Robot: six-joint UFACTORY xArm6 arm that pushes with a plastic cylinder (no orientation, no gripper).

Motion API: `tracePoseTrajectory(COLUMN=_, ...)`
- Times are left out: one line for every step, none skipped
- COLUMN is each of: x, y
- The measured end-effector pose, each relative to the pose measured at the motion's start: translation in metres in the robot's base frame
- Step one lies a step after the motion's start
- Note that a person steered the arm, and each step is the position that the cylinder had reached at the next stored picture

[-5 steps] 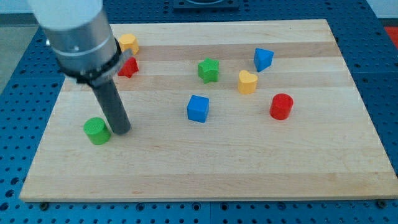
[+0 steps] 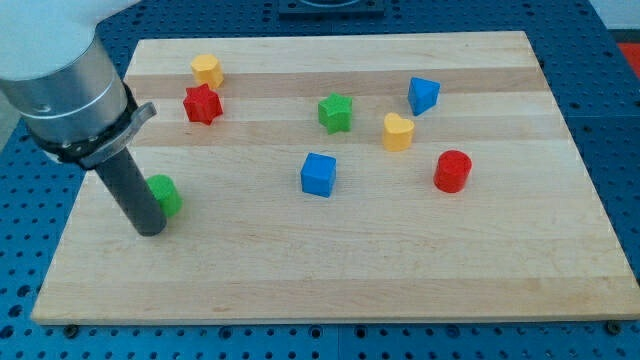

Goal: Slide the green circle towards the red star and yellow hexagon

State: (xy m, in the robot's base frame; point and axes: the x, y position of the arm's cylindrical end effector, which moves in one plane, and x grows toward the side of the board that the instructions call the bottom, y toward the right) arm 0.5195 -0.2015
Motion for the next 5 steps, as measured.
tracePoseTrajectory(x=-0.008, y=0.001)
tracePoseTrajectory(x=-0.015, y=0.01)
tracePoseTrajectory(x=-0.033, y=0.01)
tracePoseTrajectory(x=-0.046, y=0.01)
tracePoseTrajectory(x=-0.05, y=0.01)
